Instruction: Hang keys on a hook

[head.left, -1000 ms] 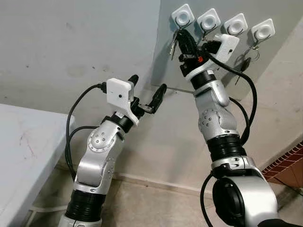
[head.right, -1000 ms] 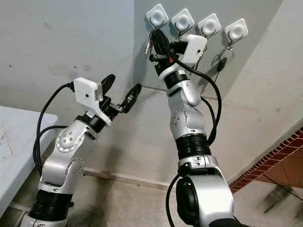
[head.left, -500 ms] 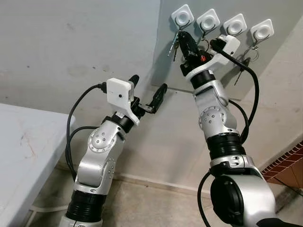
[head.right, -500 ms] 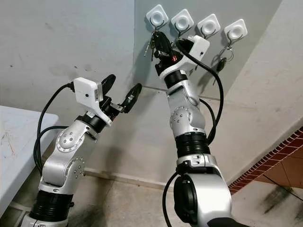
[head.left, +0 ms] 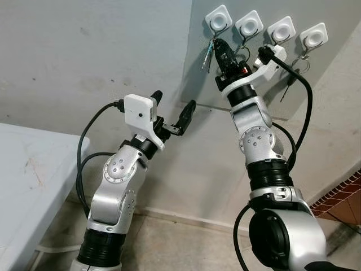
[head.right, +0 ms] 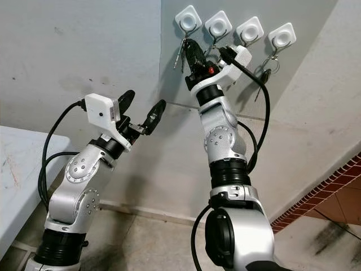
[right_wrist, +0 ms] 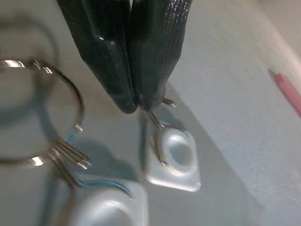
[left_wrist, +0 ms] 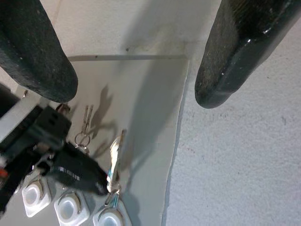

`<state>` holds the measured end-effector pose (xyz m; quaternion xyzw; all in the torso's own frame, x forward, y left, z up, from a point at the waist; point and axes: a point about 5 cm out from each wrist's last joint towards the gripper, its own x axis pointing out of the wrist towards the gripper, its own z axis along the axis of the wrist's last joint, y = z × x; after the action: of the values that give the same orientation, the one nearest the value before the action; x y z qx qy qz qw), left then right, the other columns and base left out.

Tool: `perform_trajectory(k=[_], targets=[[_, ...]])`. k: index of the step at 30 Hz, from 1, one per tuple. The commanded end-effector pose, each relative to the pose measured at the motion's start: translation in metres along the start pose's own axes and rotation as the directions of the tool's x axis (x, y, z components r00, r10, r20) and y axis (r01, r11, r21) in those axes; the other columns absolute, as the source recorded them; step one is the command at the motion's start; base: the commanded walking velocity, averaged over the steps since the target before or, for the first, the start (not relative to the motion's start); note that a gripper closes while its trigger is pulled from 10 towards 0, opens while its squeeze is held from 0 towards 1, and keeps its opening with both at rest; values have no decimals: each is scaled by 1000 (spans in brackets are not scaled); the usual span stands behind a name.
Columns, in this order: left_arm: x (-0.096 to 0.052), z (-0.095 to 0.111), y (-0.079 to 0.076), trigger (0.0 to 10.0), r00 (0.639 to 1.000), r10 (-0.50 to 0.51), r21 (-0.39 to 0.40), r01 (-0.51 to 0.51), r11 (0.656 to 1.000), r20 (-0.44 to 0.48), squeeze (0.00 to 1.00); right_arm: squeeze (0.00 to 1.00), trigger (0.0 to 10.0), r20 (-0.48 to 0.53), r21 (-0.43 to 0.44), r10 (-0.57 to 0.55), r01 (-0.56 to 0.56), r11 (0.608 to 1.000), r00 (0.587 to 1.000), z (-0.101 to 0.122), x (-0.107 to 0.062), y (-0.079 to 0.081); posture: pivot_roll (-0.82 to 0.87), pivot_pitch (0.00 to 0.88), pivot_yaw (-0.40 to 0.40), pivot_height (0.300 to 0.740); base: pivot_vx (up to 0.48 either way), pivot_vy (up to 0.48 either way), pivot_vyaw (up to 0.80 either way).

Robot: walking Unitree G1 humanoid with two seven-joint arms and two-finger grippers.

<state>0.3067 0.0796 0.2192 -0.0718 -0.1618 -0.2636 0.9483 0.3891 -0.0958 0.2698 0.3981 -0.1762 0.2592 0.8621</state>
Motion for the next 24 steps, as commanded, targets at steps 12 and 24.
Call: perform_trajectory(k=[12, 24], targets=[[-1, 3, -5, 10000, 1000, -5, -10, 5, 1000, 6, 0, 0, 10000, 35, 36, -13, 12, 999, 999, 3, -9, -4, 12, 104, -77, 740, 0, 0, 0], [-2, -1, -2, 10000, 1000, 23, -7, -24, 1000, -9, 0, 1000, 10000, -10, -295, 56, -56, 954, 998, -14, -29, 0, 11, 113, -77, 740, 0, 0, 0]])
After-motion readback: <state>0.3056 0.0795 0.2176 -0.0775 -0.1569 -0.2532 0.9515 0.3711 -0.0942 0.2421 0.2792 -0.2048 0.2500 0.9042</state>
